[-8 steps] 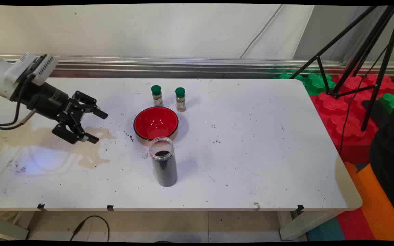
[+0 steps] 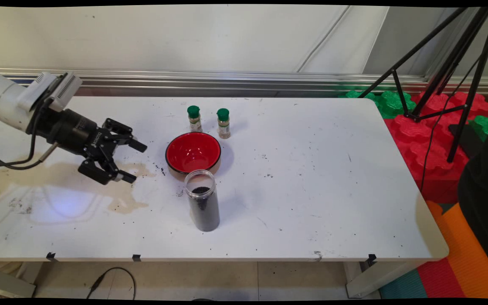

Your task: Pick up the black seasoning powder from the table

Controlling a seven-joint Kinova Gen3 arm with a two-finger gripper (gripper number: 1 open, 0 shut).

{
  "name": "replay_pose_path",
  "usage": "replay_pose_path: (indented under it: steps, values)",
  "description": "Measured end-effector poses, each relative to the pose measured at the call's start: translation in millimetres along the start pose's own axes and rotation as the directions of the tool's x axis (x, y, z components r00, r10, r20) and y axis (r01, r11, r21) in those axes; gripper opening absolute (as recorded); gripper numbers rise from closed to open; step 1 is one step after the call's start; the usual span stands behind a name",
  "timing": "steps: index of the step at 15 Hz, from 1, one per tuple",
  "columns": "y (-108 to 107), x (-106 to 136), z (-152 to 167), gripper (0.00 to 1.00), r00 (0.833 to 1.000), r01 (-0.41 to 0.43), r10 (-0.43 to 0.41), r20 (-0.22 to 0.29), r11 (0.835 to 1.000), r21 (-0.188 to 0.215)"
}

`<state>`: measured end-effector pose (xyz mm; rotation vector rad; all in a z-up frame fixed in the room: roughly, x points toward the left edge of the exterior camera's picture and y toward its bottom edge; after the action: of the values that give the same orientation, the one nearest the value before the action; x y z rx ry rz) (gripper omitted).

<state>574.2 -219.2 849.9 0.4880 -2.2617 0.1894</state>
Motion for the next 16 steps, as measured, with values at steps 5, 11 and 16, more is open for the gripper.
replay_pose_path:
  steps: [5, 11, 16]
  values:
    - [7.2, 1.3, 20.3, 1.00, 0.998, -0.014, 0.013, -0.053, 1.000, -0.008]
    - [16.2, 1.2, 48.6, 1.00, 0.993, -0.037, 0.035, -0.109, 0.999, -0.015]
    - [21.0, 1.7, 74.6, 1.00, 0.986, -0.060, 0.056, -0.157, 0.998, -0.020]
